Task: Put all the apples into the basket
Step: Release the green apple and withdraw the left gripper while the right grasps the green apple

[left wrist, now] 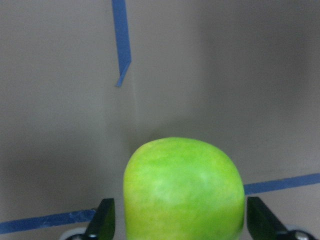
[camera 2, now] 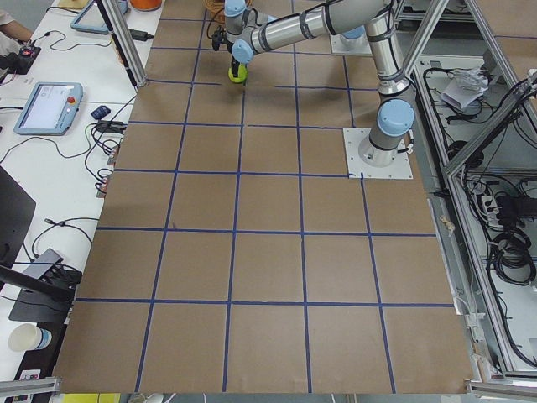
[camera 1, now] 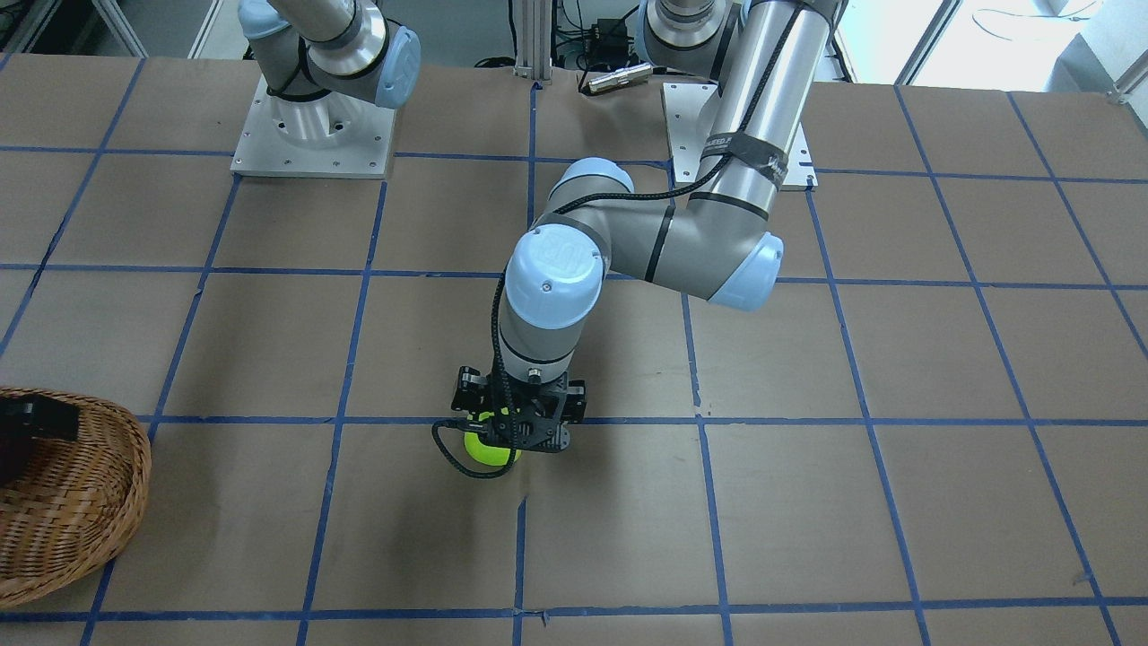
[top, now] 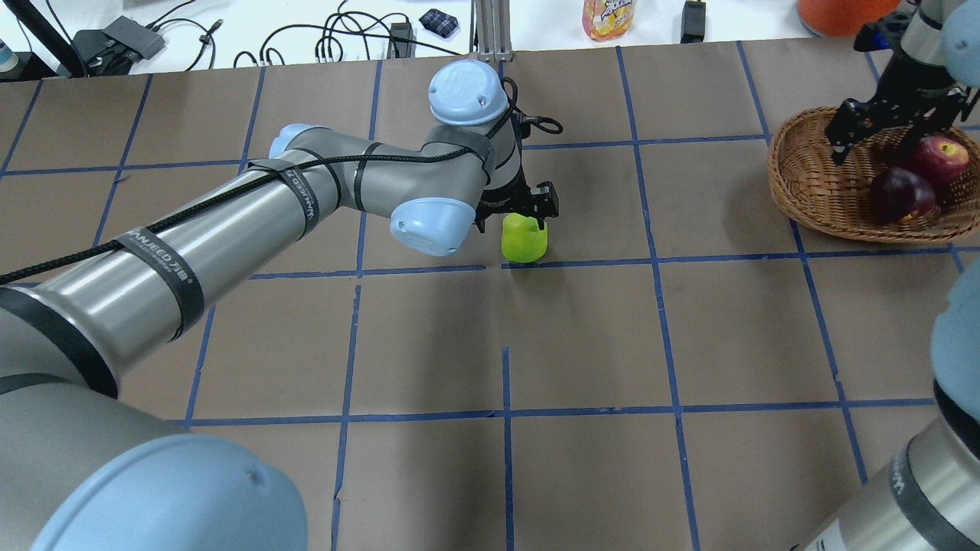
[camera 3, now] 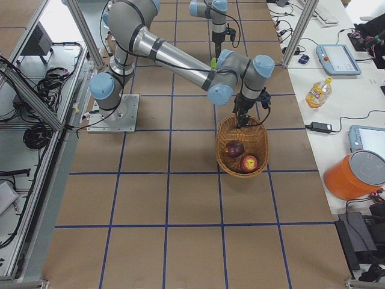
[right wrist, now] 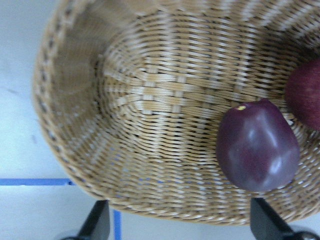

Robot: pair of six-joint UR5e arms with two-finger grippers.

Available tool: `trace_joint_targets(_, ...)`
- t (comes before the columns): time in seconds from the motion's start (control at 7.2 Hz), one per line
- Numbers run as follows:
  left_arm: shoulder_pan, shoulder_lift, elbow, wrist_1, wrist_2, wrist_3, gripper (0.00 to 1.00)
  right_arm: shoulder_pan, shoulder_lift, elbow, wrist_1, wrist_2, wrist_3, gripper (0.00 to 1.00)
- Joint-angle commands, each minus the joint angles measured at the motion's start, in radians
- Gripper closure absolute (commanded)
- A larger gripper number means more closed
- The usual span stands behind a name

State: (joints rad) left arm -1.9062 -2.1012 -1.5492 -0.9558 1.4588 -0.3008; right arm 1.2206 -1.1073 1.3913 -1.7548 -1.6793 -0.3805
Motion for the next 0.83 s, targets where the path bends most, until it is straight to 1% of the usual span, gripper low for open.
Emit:
trace_joint_targets(0.0, 0.103, 0.125, 0.073, -0.241, -0.005, 0.094, 0.0, 0.106, -0.022, -0.002, 0.029, 0.091, 0.147, 0.0)
trace_joint_targets(0.14, 0.175, 0.173, 0.121, -0.386, 0.006, 0.233, 0.0, 0.188, -0.035, -0.005, 0.028, 0.151, 0.272, 0.0)
trace_joint_targets(0.28, 0.256, 0.232, 0.151, -0.473, 0.006, 0.353, 0.0, 0.289, -0.042, -0.012, 0.024, 0.159, 0.417, 0.0)
trace_joint_targets(0.42, 0.307, 0.301, 0.182, -0.576, 0.009, 0.453, 0.0, 0.375, -0.031, -0.018, 0.014, 0.186, 0.577, 0.0)
trace_joint_targets(0.56, 0.309, 0.37, 0.182, -0.646, 0.082, 0.472, 0.0, 0.425, -0.013, -0.017, -0.008, 0.284, 0.647, 0.0)
trace_joint_targets(0.69, 0.324, 0.409, 0.178, -0.656, 0.103, 0.474, 0.0, 0.45, 0.021, -0.012, -0.061, 0.321, 0.647, 0.0)
